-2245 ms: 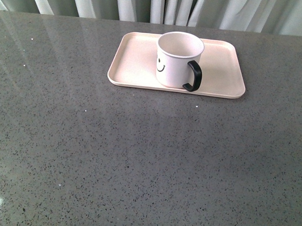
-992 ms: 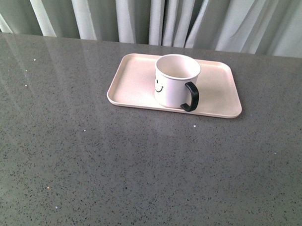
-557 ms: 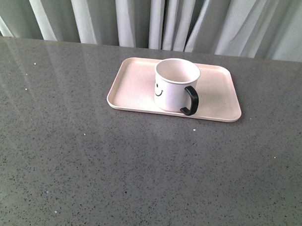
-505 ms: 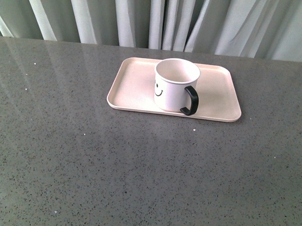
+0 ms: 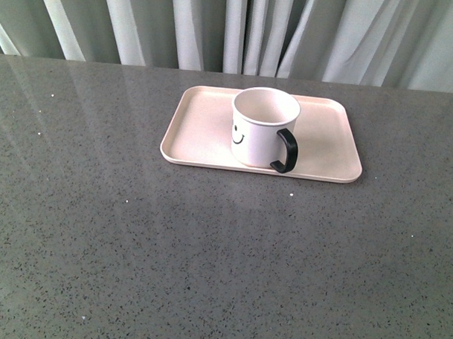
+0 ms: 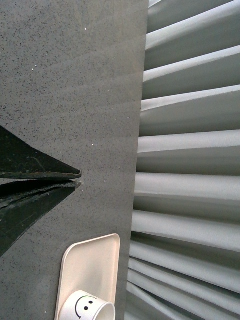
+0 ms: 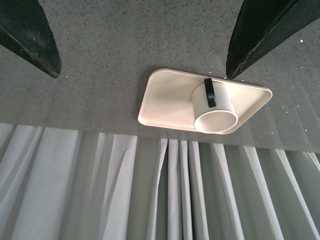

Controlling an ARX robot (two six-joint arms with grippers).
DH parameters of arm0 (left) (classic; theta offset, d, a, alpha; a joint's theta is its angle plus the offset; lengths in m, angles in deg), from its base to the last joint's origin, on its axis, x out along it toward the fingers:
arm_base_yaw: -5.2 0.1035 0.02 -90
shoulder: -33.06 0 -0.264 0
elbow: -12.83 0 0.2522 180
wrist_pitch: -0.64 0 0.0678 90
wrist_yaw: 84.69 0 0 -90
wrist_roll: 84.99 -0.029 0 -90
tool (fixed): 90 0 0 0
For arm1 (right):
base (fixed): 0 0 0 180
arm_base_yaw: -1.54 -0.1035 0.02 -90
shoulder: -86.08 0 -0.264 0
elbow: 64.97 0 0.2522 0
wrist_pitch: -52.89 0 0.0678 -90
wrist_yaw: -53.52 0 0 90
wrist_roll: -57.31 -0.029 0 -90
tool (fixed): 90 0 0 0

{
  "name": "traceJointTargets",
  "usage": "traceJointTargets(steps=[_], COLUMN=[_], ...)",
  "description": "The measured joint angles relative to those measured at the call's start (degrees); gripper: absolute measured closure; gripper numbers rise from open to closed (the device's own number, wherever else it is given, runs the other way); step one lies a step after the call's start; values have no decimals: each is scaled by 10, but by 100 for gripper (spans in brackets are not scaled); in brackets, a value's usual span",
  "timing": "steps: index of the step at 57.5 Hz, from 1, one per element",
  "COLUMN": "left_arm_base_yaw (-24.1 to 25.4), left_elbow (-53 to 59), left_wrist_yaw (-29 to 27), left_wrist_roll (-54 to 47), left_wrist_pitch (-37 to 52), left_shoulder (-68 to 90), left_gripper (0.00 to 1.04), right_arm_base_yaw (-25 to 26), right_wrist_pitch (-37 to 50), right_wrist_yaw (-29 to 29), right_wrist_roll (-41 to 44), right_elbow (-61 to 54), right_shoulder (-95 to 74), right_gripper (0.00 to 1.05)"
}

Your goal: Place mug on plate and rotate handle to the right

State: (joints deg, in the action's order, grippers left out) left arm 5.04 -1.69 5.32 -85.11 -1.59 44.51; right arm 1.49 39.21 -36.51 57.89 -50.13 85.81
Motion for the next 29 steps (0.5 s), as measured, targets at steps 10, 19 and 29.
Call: traceJointTargets(steps=[10,19,29], left_arm_base_yaw=[0,0,0], left_elbow=[0,0,0], left_wrist_yaw=[0,0,0], left_wrist_roll=[0,0,0], left_wrist_pitch=[-101,-116,-115], left_shoulder=[-81,-105,-105], left_gripper=[103,103,77], right_arm_base_yaw=[0,0,0], right_wrist_pitch=[0,0,0], right_wrist_yaw=[0,0,0], right_wrist_roll=[0,0,0], right_elbow=[0,0,0], right_shoulder=[0,0,0], right_gripper=[9,9,9])
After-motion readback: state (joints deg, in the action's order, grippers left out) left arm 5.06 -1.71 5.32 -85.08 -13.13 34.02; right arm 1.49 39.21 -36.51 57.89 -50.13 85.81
